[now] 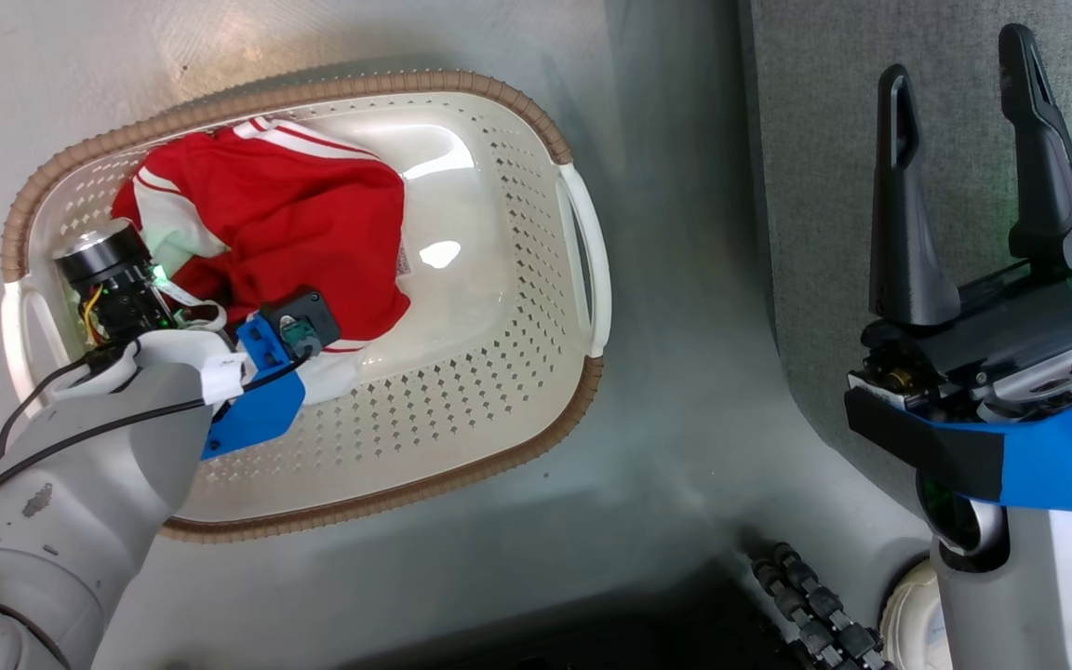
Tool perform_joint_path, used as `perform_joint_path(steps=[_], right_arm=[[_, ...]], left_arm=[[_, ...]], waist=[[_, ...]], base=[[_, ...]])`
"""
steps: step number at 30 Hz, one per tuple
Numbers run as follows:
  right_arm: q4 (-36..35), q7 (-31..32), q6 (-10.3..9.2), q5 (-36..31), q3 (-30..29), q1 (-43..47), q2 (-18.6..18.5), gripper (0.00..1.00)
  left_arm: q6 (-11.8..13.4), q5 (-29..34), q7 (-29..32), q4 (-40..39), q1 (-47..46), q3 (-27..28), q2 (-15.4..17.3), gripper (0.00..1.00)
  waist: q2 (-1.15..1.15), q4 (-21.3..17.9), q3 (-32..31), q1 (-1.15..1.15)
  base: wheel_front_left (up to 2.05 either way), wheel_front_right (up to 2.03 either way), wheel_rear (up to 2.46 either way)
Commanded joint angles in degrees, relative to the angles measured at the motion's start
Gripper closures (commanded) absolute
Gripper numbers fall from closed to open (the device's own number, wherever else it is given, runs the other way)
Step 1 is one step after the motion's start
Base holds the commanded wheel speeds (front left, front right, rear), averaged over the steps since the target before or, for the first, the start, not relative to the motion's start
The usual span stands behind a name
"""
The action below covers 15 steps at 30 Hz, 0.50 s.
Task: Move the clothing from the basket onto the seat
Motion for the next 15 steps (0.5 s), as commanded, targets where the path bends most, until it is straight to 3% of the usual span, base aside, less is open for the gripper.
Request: perform_joint_path(steps=[1, 15], right_arm=[[0.88, 0.10, 0.03, 0.07, -0.07, -0.31, 0.01, 0.00], [2.28, 0.05, 0.02, -0.32, -0.41, -0.70, 0.00, 0.00]], left_arm=[[0.01, -0.19, 0.15, 0.09, -1.10, -0.10, -0.13, 1.00], [0.01, -2.38, -4.38, 0.00, 1.51, -0.42, -2.70, 1.00]], waist=[[0.00, 0.11, -0.27, 0.00], [0.00, 1.96, -6.70, 0.00]], base=[[0.00, 0.00, 0.00], [0.00, 0.00, 0.00]])
